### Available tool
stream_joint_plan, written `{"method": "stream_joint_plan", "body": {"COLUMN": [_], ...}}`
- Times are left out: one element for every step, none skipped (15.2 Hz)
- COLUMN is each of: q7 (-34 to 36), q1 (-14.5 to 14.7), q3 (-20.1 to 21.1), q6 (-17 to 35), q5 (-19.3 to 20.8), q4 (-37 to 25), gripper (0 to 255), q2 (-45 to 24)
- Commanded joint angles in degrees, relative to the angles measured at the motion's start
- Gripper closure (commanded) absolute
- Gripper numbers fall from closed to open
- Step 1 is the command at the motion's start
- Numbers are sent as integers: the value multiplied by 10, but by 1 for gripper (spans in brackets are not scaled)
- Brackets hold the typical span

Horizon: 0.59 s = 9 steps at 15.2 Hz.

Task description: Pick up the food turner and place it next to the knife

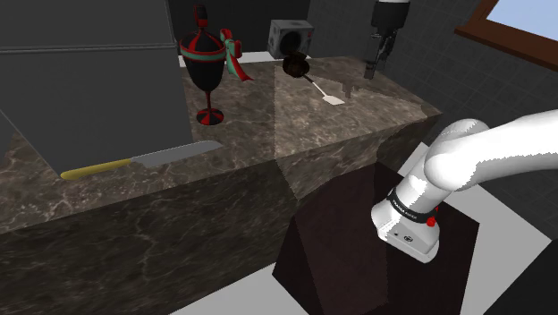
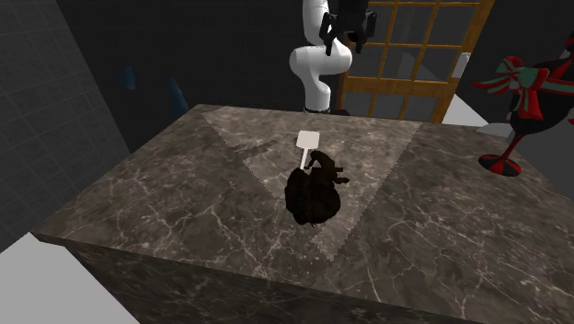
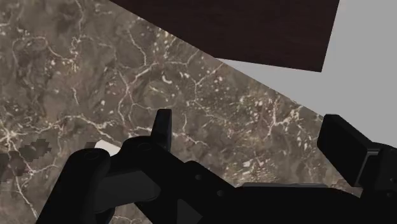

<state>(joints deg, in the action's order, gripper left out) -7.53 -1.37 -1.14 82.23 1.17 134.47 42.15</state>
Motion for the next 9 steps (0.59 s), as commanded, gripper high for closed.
{"method": "stream_joint_plan", "body": {"q7": [0, 5, 9, 14, 18, 22, 27, 31, 35], "q1": [0, -4, -8, -12, -17, -21, -24, -28, -32], "q3": [0, -2, -5, -8, -10, -13, -16, -19, -22], "q6": [0, 21, 42, 63, 84, 104, 125, 144, 164], "q5": [0, 1, 3, 4, 6, 7, 8, 9, 10], "q4": [0, 4, 6, 9, 10, 11, 11, 10, 8], "gripper": [0, 0, 0, 0, 0, 0, 0, 0, 0], "q2": [0, -12, -25, -38, -52, -66, -81, -96, -111]}}
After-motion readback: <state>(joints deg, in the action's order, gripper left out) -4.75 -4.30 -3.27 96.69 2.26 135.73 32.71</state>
